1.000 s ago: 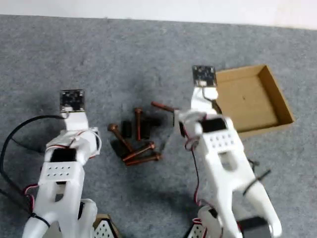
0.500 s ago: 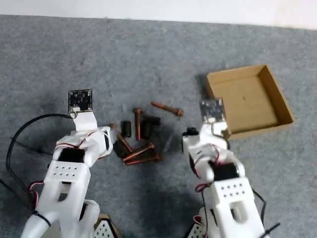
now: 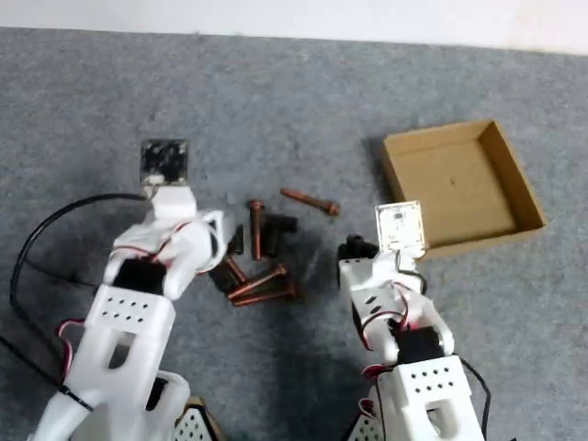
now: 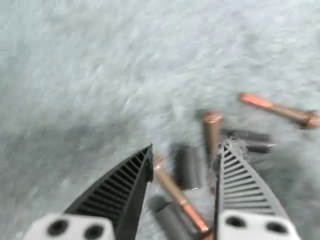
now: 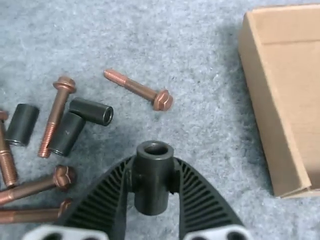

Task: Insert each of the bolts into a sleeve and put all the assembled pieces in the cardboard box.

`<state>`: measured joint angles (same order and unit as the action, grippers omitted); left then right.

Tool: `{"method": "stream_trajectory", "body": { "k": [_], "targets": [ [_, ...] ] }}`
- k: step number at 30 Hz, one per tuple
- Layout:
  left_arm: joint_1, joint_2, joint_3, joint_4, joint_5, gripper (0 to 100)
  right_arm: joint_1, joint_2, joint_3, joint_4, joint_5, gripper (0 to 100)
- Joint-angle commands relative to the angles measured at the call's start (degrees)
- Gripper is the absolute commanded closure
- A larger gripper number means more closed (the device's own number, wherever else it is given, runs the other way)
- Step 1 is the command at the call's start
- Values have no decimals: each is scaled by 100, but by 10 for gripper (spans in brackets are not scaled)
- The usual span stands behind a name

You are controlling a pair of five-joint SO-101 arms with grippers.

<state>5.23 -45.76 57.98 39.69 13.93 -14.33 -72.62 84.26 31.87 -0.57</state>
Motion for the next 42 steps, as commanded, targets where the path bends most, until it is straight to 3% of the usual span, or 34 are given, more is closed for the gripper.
{"method": "stream_trajectory", "body": {
  "k": [1,9,21,25,37,42],
  "targets": [
    [523,391,-1051,413,158,798,75,-101,-48,-171,53,992],
    [980,2756,-2466,1160,519,800,444,-136,-48,-180,35,992],
    [963,4901,-3389,1116,642,798,444,-136,-57,-180,53,992],
    [752,5508,-3714,738,642,800,444,-136,-57,-180,53,992],
    [664,5947,-4066,756,651,800,444,-136,-57,-180,62,992],
    [637,5314,-4488,1626,642,800,444,-136,-31,-453,62,992]
  ]
}}
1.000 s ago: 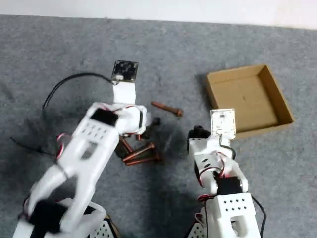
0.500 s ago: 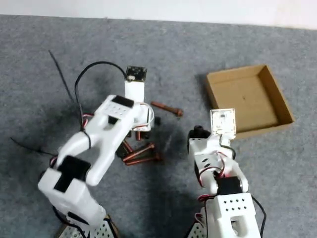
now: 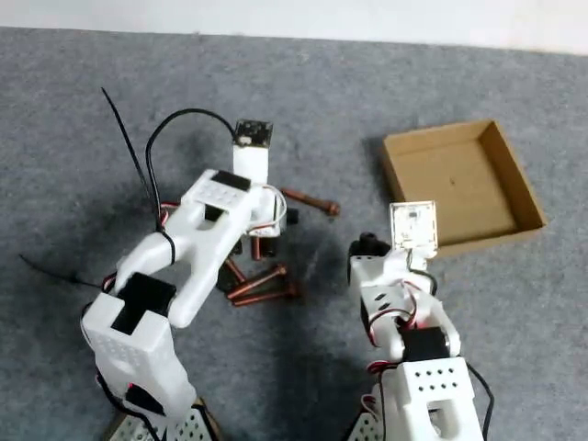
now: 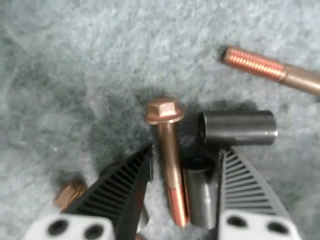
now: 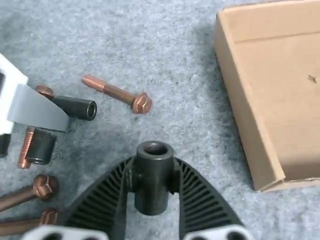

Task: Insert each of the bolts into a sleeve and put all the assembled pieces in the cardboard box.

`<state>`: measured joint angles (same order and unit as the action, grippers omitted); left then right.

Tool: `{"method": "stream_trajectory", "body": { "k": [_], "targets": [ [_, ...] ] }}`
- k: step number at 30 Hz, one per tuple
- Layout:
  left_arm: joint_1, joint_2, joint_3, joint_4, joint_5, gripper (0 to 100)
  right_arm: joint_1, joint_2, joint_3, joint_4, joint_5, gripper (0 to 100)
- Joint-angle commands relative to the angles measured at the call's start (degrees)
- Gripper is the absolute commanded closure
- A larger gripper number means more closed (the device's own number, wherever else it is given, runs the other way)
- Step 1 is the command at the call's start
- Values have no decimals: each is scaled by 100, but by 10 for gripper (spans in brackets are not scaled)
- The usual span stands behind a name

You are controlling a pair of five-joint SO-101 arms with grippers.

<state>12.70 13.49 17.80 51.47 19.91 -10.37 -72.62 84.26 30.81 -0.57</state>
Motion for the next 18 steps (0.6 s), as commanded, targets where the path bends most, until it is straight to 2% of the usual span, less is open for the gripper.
{"method": "stream_trajectory", "body": {
  "k": [1,5,10,18],
  "targets": [
    [-119,-743,-514,519,44,800,48,-110,-22,-400,62,992],
    [-110,-945,-426,519,44,800,48,-110,-13,-409,62,992],
    [-171,-611,-286,123,44,800,48,-110,-13,-409,62,992],
    [-303,-224,-321,132,44,800,48,-110,-13,-409,62,992]
  ]
}}
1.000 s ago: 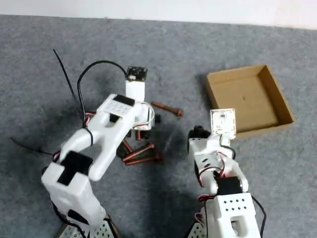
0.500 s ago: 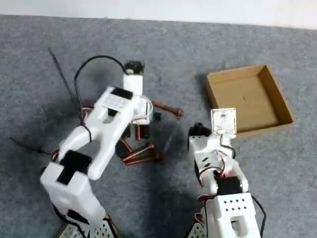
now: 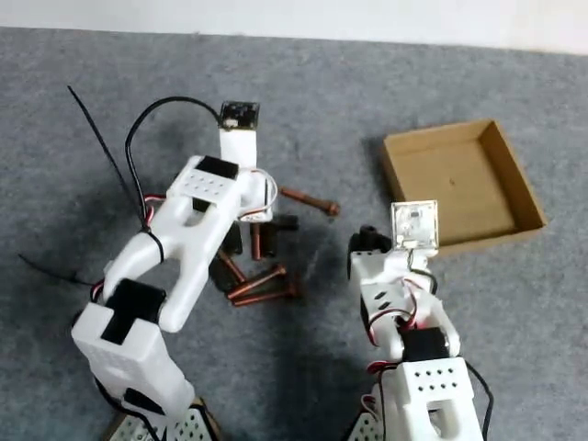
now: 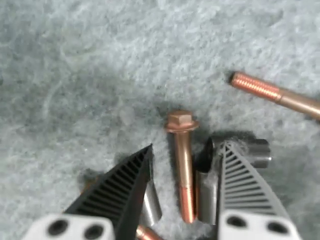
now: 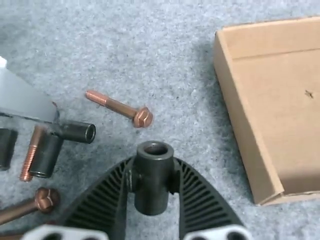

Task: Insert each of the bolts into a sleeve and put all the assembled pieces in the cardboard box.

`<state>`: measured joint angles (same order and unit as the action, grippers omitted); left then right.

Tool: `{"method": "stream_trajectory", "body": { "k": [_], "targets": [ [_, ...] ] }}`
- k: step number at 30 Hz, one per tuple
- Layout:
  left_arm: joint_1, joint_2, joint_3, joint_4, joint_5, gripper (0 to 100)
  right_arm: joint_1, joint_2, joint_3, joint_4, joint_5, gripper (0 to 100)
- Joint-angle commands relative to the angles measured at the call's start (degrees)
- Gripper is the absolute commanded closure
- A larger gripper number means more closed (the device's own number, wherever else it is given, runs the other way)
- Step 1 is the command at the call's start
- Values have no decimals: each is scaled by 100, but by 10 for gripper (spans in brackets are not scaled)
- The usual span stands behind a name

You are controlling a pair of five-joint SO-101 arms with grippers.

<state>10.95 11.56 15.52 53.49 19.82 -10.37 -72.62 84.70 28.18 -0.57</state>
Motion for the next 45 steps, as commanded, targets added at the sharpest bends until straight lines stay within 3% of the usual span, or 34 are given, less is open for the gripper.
{"method": "stream_trajectory", "body": {
  "k": [1,20,45],
  "targets": [
    [-136,-13,-92,-79,53,800,48,-110,-57,-145,62,992],
    [-180,31,180,-404,53,800,48,-110,-57,-145,62,992],
    [-84,875,-602,-9,53,800,48,-110,-57,-145,62,992]
  ]
}}
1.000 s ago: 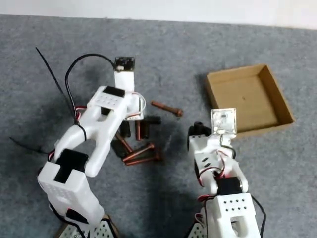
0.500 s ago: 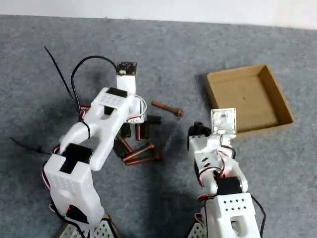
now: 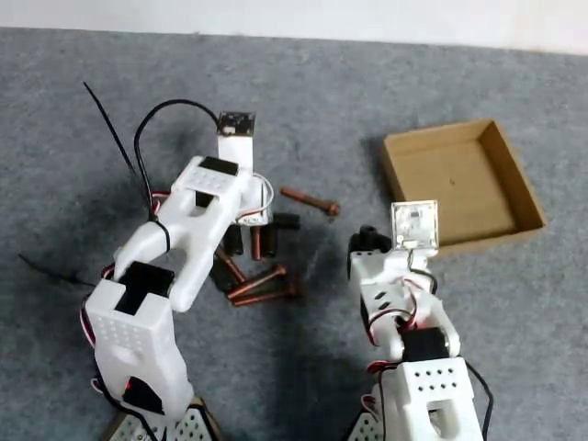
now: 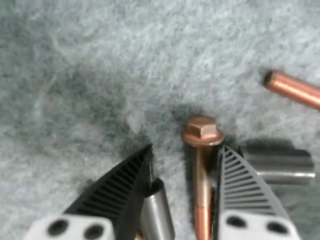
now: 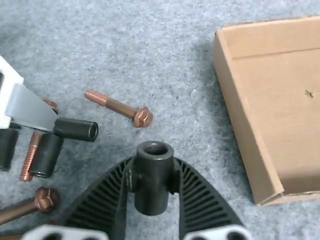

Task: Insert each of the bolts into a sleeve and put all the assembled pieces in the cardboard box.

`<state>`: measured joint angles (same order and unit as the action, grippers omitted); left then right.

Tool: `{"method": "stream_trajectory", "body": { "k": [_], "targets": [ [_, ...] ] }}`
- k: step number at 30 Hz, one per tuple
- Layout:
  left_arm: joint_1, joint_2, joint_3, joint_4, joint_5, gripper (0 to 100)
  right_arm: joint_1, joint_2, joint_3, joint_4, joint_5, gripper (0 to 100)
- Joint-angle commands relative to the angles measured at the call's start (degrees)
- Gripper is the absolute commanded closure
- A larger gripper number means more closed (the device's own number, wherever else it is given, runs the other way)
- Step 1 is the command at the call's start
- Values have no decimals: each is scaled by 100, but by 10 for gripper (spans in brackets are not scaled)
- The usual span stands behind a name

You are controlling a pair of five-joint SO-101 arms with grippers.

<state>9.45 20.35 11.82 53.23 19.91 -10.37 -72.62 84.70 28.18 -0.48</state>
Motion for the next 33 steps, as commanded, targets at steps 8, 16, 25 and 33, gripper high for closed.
{"method": "stream_trajectory", "body": {
  "k": [8,16,25,33],
  "targets": [
    [48,-4,-215,18,44,876,48,-110,-57,-145,53,992],
    [48,-4,-233,9,44,951,48,-110,-57,-145,53,992],
    [40,-4,-215,26,44,968,48,-110,-57,-145,53,992],
    [66,-48,-207,316,-484,995,48,-127,-57,-145,53,992]
  ]
}}
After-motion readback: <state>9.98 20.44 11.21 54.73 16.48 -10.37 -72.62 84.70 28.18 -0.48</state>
